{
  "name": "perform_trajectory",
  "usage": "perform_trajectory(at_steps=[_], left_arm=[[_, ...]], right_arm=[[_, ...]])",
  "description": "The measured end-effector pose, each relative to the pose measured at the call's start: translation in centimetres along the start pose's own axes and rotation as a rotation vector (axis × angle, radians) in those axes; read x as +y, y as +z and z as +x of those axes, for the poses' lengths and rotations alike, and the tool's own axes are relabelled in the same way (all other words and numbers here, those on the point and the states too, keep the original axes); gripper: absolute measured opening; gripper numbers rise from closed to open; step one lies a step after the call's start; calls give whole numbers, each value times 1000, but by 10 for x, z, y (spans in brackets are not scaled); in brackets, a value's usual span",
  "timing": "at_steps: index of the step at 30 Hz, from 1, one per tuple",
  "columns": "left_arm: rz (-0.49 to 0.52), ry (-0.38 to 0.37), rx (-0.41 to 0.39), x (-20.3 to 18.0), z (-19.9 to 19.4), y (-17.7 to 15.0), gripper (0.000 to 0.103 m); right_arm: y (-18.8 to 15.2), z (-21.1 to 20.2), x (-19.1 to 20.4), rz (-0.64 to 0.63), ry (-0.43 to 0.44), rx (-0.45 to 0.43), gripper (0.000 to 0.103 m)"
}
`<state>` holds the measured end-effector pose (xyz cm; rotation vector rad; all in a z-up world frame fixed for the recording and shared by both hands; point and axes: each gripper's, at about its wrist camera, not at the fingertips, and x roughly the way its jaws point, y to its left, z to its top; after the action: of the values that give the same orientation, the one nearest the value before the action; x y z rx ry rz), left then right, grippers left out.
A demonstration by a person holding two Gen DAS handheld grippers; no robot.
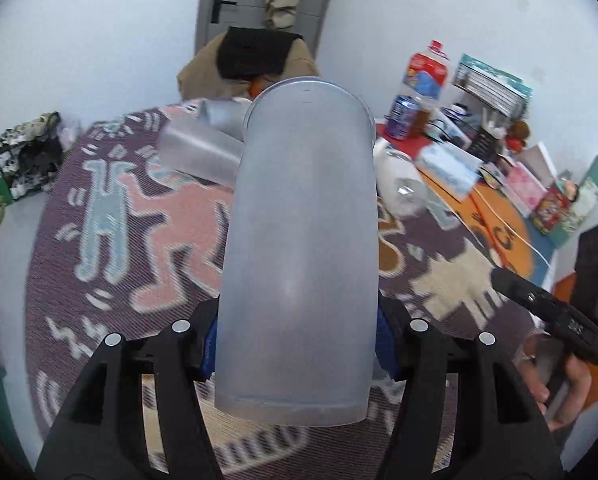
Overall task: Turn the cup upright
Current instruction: 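Close the left gripper around the frosted cup and lift it, then rotate the held cup rim-up with the left gripper toward the right gripper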
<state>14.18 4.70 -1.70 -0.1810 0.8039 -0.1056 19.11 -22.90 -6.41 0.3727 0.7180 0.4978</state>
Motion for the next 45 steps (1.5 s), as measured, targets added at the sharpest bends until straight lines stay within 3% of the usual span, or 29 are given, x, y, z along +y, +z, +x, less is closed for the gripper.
perform_trajectory(at_steps=[13,23,25,26,31,39,42,45], left_arm=[[-54,-112,97,-27,24,-49,60],[-80,-140,185,-36,48,-71,60],[-79,-134,193,-37,50,-71,67],[-81,-139,191,-37,49,-71,73],[-88,-169,130,-30,30,-64,79],[-99,-142,32,-13,6,-55,83],[-121,-119,-9,-3,-2,-54,91],[-134,-109,-33,5,-8,-53,93]], right_arm=[[-16,-4,-5,4,-8,29,95],[-20,0,-4,3,-10,46,95],[-20,0,-4,5,-9,49,95],[-20,1,-4,8,-7,52,95],[-20,7,-1,20,20,75,95],[-17,24,5,91,108,146,95],[-15,35,8,122,149,183,95],[-13,48,15,138,156,212,95]])
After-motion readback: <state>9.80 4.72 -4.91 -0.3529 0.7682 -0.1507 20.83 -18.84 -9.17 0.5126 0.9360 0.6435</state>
